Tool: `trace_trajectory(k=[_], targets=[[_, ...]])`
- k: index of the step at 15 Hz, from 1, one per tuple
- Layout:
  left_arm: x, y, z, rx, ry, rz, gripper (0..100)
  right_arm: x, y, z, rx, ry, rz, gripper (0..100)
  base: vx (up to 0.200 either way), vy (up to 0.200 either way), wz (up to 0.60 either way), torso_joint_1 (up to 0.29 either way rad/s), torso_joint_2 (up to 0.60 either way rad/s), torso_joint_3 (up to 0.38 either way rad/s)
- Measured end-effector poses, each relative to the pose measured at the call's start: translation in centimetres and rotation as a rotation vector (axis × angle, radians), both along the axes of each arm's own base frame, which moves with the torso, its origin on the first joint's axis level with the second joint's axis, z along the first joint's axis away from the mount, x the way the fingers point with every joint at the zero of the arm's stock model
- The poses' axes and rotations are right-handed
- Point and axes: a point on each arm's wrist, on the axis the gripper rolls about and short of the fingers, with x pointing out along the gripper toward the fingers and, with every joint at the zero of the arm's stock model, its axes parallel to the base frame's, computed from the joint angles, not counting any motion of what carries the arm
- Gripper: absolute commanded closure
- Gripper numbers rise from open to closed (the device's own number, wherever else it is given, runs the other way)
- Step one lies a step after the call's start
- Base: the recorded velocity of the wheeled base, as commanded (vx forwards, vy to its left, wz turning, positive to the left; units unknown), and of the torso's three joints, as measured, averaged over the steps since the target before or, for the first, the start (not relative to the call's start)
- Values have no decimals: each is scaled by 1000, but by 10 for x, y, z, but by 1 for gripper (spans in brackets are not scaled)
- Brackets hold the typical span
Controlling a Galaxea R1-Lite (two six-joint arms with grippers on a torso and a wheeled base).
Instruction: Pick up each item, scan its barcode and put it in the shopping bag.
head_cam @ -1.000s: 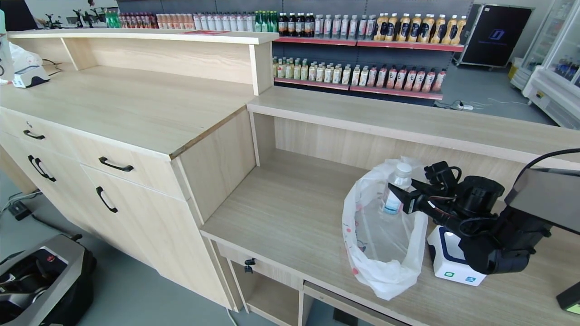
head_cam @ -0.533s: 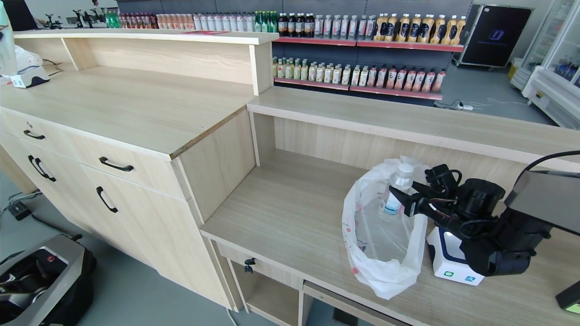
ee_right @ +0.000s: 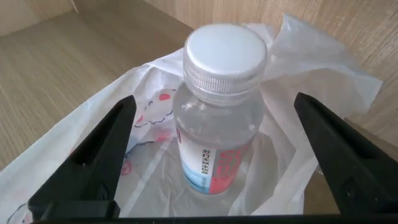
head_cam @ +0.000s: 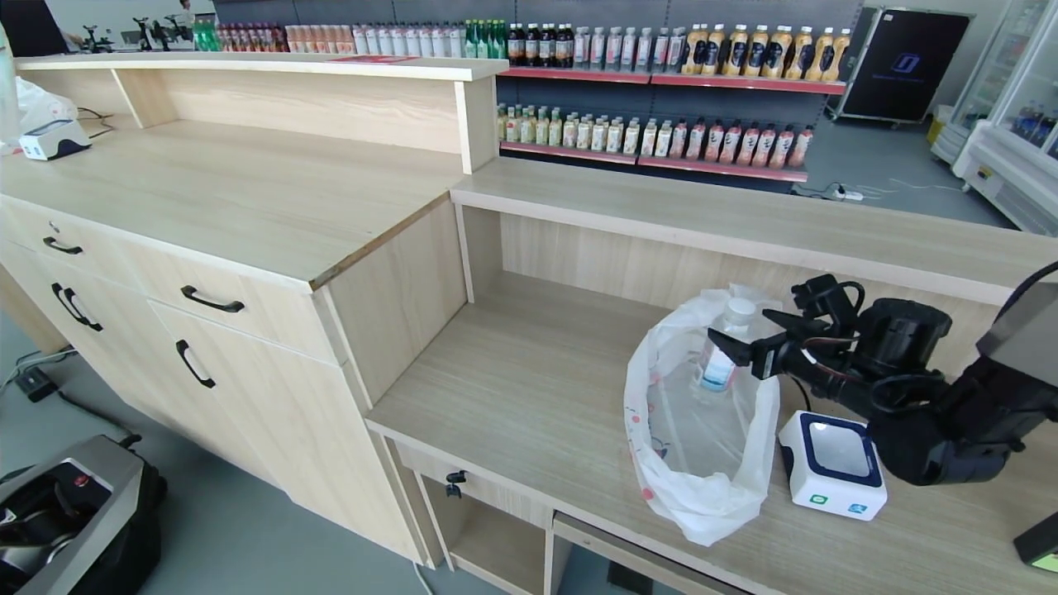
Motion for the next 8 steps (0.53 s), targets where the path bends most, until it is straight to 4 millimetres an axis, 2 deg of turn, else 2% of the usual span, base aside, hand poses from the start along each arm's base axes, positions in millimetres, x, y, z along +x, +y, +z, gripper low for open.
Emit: trace_trajectory(k=[3, 5, 7, 8], targets=[[0, 0, 0, 0, 0, 0, 0, -32, -2, 55, -1, -11, -4, 0, 0, 0, 0, 0, 0, 0], [0, 0, 0, 0, 0, 0, 0, -72, -11, 91, -17, -33, -30, 0, 0, 0, 0, 0, 0, 0], [0, 0, 0, 0, 0, 0, 0, -117, -26, 102, -98, -6, -95, 0, 0, 0, 0, 0, 0, 0], [0, 0, 0, 0, 0, 0, 0, -141, -38, 98, -162, 62, -159, 0, 0, 0, 0, 0, 0, 0]])
